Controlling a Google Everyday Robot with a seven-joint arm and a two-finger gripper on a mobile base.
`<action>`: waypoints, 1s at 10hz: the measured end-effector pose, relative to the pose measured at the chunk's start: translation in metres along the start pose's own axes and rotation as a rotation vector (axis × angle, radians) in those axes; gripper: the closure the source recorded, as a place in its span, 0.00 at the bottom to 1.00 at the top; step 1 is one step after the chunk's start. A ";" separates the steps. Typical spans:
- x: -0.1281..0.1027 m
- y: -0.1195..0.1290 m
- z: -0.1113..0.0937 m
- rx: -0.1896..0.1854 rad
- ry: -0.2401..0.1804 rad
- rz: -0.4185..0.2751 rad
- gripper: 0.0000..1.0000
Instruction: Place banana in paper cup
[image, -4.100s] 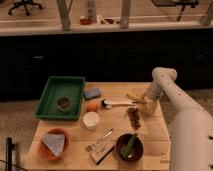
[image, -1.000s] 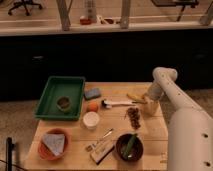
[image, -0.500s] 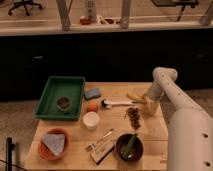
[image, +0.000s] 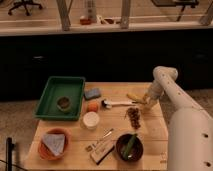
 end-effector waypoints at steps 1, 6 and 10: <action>0.003 0.004 0.000 -0.008 0.004 0.003 0.69; -0.018 0.002 -0.033 0.089 0.001 -0.080 0.22; -0.028 0.000 -0.038 0.123 0.002 -0.126 0.20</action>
